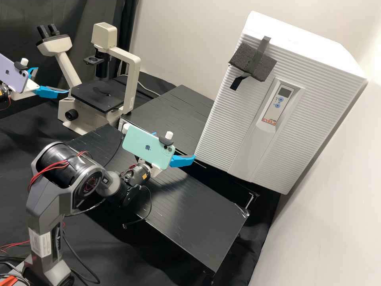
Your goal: Open the incubator door.
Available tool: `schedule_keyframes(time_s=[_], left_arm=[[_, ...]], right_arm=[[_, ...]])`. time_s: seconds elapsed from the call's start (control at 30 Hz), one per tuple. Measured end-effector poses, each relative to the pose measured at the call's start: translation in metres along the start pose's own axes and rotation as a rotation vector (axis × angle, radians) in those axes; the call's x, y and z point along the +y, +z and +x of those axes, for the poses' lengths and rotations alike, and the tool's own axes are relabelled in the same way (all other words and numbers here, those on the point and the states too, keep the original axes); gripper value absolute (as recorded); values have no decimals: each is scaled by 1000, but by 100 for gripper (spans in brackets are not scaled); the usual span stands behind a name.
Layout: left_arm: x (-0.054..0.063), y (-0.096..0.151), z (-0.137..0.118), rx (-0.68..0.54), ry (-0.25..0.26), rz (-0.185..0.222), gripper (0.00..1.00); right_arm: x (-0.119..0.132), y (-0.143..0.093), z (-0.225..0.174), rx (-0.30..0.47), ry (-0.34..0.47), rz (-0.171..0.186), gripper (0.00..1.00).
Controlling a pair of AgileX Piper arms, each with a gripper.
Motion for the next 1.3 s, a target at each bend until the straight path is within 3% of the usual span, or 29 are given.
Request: schedule_keyframes(time_s=[0.33, 0.6, 0.8, 1.03, 1.3], left_arm=[[0, 0, 0, 0, 0, 0, 100], [0, 0, 0, 0, 0, 0, 100], [0, 0, 0, 0, 0, 0, 100], [0, 0, 0, 0, 0, 0, 100], [0, 0, 0, 0, 0, 0, 100]], right_arm=[[3, 1, -1, 1, 6, -6, 100], [52, -14, -23, 52, 170, 7, 100], [84, -41, -25, 130, 288, 22, 100], [107, -64, -18, 49, 381, 49, 100], [126, -97, -9, 14, 451, 9, 100]])
